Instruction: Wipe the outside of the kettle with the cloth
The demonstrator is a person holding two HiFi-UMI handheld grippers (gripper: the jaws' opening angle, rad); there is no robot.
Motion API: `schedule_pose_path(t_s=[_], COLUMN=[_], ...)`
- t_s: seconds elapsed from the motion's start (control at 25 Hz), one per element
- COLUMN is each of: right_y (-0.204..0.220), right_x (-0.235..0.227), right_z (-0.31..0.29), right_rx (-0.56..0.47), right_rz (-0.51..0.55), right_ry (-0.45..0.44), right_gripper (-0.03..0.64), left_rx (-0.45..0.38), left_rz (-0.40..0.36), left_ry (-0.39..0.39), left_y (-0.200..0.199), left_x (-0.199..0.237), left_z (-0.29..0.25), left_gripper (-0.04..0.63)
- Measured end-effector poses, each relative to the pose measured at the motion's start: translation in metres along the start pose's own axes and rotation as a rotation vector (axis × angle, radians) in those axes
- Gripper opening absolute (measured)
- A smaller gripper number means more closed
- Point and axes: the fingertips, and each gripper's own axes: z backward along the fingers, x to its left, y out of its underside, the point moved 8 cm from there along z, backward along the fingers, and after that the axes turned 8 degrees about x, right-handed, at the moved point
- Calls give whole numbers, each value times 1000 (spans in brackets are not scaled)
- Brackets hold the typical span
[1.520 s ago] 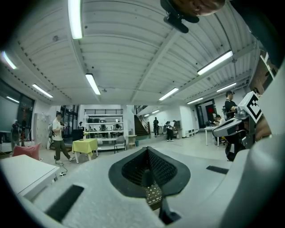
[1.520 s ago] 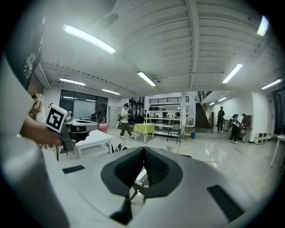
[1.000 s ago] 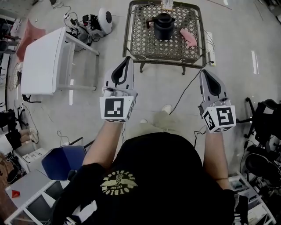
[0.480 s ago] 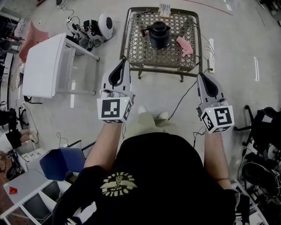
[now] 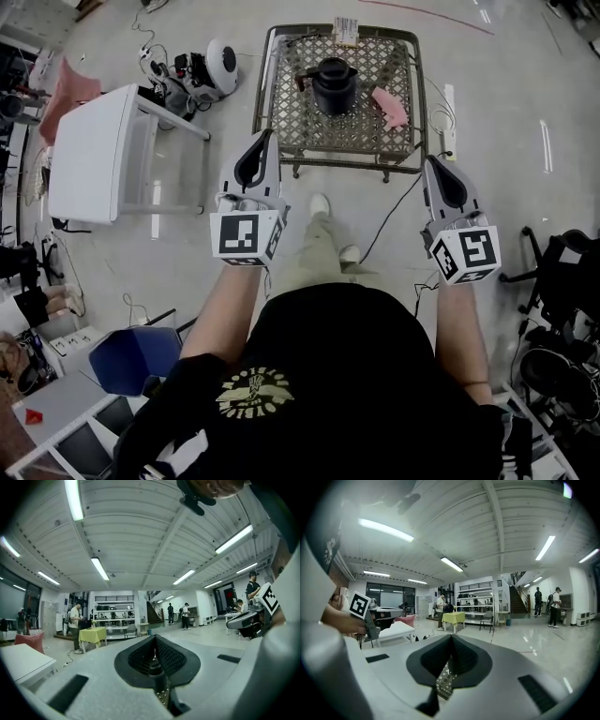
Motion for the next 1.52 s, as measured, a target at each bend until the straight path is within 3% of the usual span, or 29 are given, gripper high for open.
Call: schedule_pose_path(t_s=[0.96,1.52], right_y=[-35,-74], right_x=[-53,-69], right_z=[-125,-187], right_rx=[30,35], right_rz=[-40,-36], right_ry=[57,133], right_gripper=[11,11], left_rx=[30,-8], left_rz=[-7,0], left_ry=[104,187], left_y=[-11,-29], left_x=[63,115], left_z=[-147,-229], left_gripper=[8,8])
